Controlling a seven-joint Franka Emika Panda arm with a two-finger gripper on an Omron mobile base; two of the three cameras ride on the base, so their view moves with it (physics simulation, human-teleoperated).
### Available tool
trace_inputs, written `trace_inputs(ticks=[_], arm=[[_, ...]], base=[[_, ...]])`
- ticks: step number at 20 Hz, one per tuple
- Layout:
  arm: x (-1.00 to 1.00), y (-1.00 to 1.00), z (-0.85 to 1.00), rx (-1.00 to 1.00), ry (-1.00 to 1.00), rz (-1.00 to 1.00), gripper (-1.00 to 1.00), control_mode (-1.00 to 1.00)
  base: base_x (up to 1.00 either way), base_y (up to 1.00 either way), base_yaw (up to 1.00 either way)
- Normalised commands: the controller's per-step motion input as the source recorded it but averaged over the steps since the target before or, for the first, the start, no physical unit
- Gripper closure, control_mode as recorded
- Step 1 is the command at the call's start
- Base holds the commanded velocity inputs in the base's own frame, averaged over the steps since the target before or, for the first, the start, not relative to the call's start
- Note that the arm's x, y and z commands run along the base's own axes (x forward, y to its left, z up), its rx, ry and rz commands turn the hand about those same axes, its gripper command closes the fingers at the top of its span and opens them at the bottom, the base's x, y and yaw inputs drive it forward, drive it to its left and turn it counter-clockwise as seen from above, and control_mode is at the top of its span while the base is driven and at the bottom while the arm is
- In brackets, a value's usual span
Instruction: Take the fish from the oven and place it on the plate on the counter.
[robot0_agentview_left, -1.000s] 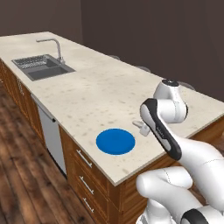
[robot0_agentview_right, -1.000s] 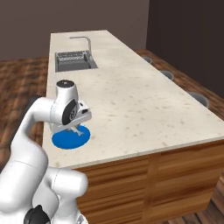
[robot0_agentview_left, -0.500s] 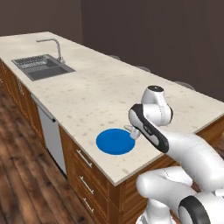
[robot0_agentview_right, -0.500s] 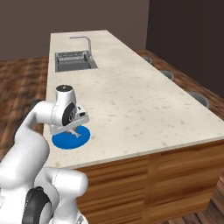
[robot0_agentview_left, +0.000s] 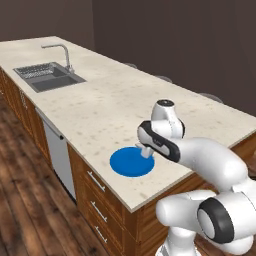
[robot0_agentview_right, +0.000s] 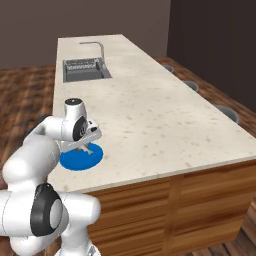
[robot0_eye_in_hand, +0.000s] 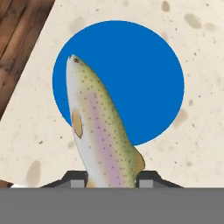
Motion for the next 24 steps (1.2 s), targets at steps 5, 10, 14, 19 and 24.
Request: trace_inputs(ticks=[5, 10, 14, 19, 24], arm=[[0.37, 0.14, -0.31, -0.03, 0.03, 0.00, 1.00, -1.00], [0.35, 0.11, -0.37, -0.02, 0.03, 0.00, 1.00, -1.00], [0.29, 0.09, -0.36, -0.01, 0.03, 0.00, 1.00, -1.00], [0.03, 0.12, -0.30, 0.00, 0.00, 0.00, 1.00, -1.00], [0.01, 0.19, -0.24, 0.00, 0.00, 0.00, 1.00, -1.00]], base=[[0.00, 0.00, 0.00], [0.00, 0.00, 0.00], [0.00, 0.00, 0.00], [0.00, 0.00, 0.00], [0.00, 0.00, 0.00]])
